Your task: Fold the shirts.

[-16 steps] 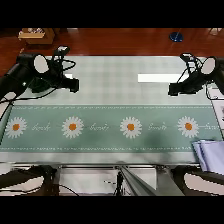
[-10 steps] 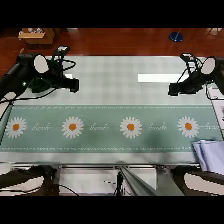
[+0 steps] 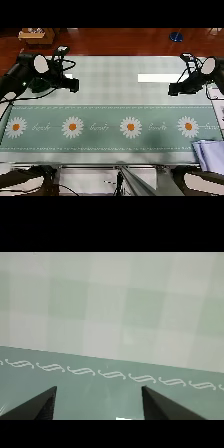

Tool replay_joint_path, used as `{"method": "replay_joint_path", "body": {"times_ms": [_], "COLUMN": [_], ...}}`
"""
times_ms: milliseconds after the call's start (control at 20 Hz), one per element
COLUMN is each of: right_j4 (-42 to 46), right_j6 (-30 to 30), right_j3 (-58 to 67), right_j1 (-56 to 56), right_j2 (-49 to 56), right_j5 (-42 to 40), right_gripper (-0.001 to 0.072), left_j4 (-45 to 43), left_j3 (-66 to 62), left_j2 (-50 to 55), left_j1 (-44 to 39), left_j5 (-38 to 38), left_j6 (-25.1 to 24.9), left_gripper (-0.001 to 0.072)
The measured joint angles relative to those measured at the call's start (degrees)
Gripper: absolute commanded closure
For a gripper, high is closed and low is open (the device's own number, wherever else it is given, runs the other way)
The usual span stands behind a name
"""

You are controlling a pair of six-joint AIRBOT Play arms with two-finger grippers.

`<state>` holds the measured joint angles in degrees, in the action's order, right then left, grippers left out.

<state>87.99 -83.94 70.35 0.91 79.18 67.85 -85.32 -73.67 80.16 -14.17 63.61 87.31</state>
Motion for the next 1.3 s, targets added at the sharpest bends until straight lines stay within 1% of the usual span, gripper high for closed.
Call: {"method": "replay_joint_path", "body": {"times_ms": [150, 550, 700, 750, 800, 900, 1000, 1050, 1150, 1300], "right_j4": [0.0, -0.76, -0.76, -0.79, -0.79, -0.79, -0.81, -0.85, -0.85, -0.87], "right_j6": [0.0, -0.02, -0.02, -0.02, -0.02, -0.02, -0.02, -0.02, -0.02, -0.04], "right_j3": [0.0, 0.0, 0.0, 0.0, 0.0, 0.0, 0.0, 0.0, 0.0, 0.0], "right_j1": [0.0, 0.0, 0.0, 0.0, 0.0, 0.0, 0.0, 0.0, 0.0, 0.0], "right_j2": [0.0, 0.0, 0.0, 0.0, 0.0, 0.0, 0.0, 0.0, 0.0, 0.0], "right_j5": [-0.55, -6.34, -7.13, -7.26, -7.26, -7.13, -6.86, -6.71, -6.34, -6.03], "right_gripper": [0.0127, 0.0127, 0.0127, 0.0127, 0.0127, 0.0127, 0.0127, 0.0127, 0.0127, 0.0127], "left_j4": [0.0, 0.81, -0.02, -2.03, -5.27, -11.37, -15.04, -16.17, -17.05, -15.19], "left_j3": [0.0, 0.0, -0.68, -1.53, -2.75, -5.66, -8.0, -8.7, -9.64, -10.25], "left_j2": [0.02, 0.74, 0.96, 1.03, 1.07, 1.07, 1.27, 1.51, 2.54, 5.51], "left_j1": [0.0, 0.0, 0.22, 0.48, 1.14, 3.45, 7.17, 9.22, 13.53, 18.93], "left_j5": [-0.09, -0.57, -2.99, -4.92, -7.23, -12.76, -17.94, -19.12, -20.09, -17.86], "left_j6": [0.0, -0.15, -4.07, -5.25, -5.64, -4.33, -1.25, 0.63, 4.22, 7.15], "left_gripper": [0.0046, 0.0046, 0.0046, 0.0043, 0.0016, 0.0016, 0.0016, 0.0016, 0.0016, 0.0006]}}
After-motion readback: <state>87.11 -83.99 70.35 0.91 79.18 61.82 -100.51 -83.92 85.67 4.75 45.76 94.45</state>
